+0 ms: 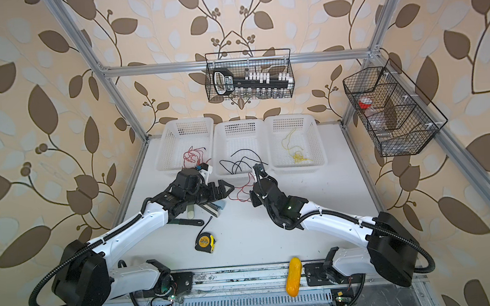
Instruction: Untangle the cables
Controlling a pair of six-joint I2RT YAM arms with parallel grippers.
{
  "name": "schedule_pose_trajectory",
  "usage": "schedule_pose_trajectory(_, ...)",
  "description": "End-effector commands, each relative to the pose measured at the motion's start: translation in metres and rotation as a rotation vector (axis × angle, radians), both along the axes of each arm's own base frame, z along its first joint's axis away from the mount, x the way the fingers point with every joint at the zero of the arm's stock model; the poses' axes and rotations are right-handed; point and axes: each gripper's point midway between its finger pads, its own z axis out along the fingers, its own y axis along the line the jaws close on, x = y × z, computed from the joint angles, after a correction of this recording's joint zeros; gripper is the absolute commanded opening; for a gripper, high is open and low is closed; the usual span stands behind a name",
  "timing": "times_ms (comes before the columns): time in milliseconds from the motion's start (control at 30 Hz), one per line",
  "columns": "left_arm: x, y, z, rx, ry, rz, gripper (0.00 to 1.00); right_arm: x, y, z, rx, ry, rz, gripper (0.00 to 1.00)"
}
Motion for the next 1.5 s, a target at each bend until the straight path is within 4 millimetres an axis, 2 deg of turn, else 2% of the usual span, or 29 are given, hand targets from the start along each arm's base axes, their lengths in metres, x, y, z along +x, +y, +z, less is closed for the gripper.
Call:
schedule_pose_trajectory(0, 0.007, -0.027, 0.034, -0.111, -0.078, -0.069, 0.99, -0.007, 0.001, 0.001, 0.002, 0.000, 0.033, 0.00)
schedule_pose_trajectory(233, 0.000, -0.063, 0.032, -0.119, -0.064, -0.166, 0.98, -0.010, 0.006, 0.011, 0.026, -0.016, 0.070, 0.00)
schedule_pose_trajectory(433, 0.000, -0.074, 0.025, -0.107, -0.038, -0.178, 0.91, -0.012, 0.008, 0.011, 0.033, -0.013, 0.084, 0.00)
schedule_pose_trajectory(567, 0.000, -0.075, 0.024, -0.106, -0.035, -0.171, 0.79, -0.012, 0.006, 0.009, 0.027, -0.011, 0.081, 0.00)
schedule_pose_trajectory(767, -0.001, -0.076, 0.025, -0.096, -0.031, -0.170, 0.46, -0.012, 0.004, 0.007, 0.012, -0.009, 0.074, 0.00)
schedule_pose_trajectory(800, 0.001, -0.077, 0.015, -0.083, -0.007, -0.171, 0.42, -0.012, 0.004, 0.006, 0.011, -0.008, 0.074, 0.00)
schedule_pose_trajectory(833, 0.000, -0.079, 0.014, -0.082, -0.004, -0.176, 0.38, -0.012, 0.003, 0.007, 0.010, -0.010, 0.071, 0.00)
schedule_pose_trajectory(1000, 0.000, -0.082, 0.013, -0.080, -0.003, -0.187, 0.31, -0.012, 0.001, 0.006, 0.006, -0.014, 0.066, 0.00)
schedule_pose_trajectory(1100, 0.000, -0.081, 0.010, -0.070, 0.001, -0.184, 0.25, -0.012, 0.001, 0.007, 0.006, -0.017, 0.063, 0.00)
schedule_pose_trajectory(1167, 0.002, -0.078, 0.007, -0.050, 0.002, -0.170, 0.16, -0.011, 0.000, 0.008, 0.007, -0.020, 0.058, 0.00)
schedule_pose_trajectory(1233, 0.006, -0.069, 0.000, -0.002, 0.007, -0.118, 0.02, -0.011, -0.001, 0.007, 0.007, -0.018, 0.055, 0.00)
schedule_pose_trajectory(1300, 0.010, -0.059, -0.006, 0.045, 0.005, -0.071, 0.00, -0.012, -0.001, 0.007, 0.007, -0.019, 0.055, 0.00)
schedule_pose_trajectory(1367, 0.012, -0.054, -0.006, 0.071, -0.009, -0.053, 0.00, -0.012, -0.003, 0.008, 0.010, -0.019, 0.049, 0.07)
schedule_pose_trajectory(1467, 0.016, -0.043, -0.008, 0.134, -0.022, -0.015, 0.00, -0.013, -0.007, 0.010, 0.018, -0.027, 0.039, 0.24)
